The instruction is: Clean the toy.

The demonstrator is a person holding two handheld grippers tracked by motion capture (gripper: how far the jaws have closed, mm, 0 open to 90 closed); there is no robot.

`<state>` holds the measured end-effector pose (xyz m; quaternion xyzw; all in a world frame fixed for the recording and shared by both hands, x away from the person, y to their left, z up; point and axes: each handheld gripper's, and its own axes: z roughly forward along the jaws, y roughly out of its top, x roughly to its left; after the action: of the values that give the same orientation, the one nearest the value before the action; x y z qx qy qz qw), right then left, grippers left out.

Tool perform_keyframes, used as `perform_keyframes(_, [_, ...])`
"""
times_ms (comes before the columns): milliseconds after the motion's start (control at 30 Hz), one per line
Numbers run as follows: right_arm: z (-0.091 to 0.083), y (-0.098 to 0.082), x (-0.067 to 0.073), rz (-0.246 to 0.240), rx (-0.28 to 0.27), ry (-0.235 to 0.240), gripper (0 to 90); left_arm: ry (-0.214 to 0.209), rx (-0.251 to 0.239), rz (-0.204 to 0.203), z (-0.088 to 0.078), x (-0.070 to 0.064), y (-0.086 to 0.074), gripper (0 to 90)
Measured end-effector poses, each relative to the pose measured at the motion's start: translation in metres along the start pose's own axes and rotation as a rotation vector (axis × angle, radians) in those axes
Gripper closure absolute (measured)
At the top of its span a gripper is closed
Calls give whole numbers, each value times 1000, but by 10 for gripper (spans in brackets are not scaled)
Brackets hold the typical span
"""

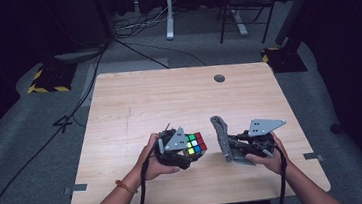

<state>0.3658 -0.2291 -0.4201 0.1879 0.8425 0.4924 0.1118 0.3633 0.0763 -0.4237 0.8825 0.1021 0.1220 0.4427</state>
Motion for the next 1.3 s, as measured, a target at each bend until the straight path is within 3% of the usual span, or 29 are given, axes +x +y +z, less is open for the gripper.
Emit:
perform_keyframes(133, [-6,3,-10,3,39,-48,772,-2,23,-20,-3,6,-7,330])
perform_keyframes(267, [-10,-3,-18,-20,145,-105,771,2,70,-23,-1,11,-18,330])
perform_keyframes(400, [-12,-19,-23,-5,235,-129,770,-24,90,-44,4,13,-32,330])
perform_keyframes(567, [0,-39,-17,-33,368,-100,751,-64,130,-40,9,9,-44,330])
perform_keyframes(733, [13,-48,-9,-57,415,-65,723,-90,151,-51,16,7,-54,327])
perform_keyframes(900, [19,-53,-8,-42,416,-56,691,-102,180,-68,22,7,-64,323])
perform_keyframes(1033, [15,-54,-10,-4,385,-50,567,-102,181,-75,22,8,-67,311])
perform_keyframes(1167, [5,-50,-12,9,324,-44,454,-91,191,-71,15,6,-65,241])
perform_keyframes(1300, [-10,-43,-13,10,263,-61,374,-41,194,-81,2,5,-66,156])
